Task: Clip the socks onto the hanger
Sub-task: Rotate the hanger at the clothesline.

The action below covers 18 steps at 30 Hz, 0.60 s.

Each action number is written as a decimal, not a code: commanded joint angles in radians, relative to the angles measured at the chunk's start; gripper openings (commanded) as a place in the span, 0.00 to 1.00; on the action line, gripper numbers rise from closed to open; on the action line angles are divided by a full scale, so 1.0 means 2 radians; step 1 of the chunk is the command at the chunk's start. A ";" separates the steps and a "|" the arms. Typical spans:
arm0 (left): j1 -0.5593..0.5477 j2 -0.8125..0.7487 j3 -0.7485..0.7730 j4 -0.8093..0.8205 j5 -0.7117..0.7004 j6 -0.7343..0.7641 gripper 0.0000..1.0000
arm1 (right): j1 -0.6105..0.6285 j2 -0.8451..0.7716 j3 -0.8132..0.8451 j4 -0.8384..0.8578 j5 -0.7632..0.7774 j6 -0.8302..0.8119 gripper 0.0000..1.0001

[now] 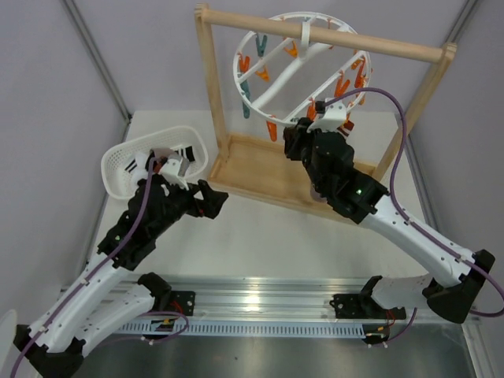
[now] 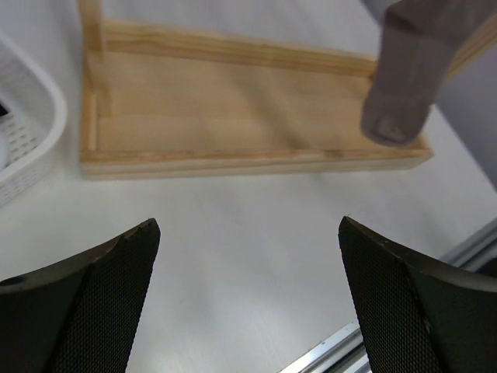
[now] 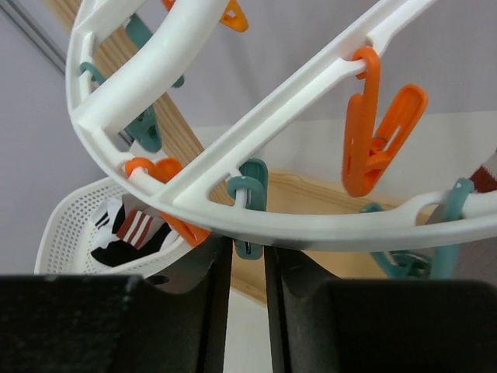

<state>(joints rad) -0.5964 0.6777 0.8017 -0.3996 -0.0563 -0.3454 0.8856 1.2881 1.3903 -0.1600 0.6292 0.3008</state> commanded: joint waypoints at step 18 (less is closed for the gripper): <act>-0.133 0.196 0.149 0.301 0.120 0.028 0.87 | -0.148 -0.052 -0.005 0.010 -0.300 0.081 0.15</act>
<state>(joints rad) -0.8223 1.0481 1.0435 0.0841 0.1104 -0.3340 0.6243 1.1866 1.3388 -0.2249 0.1024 0.4343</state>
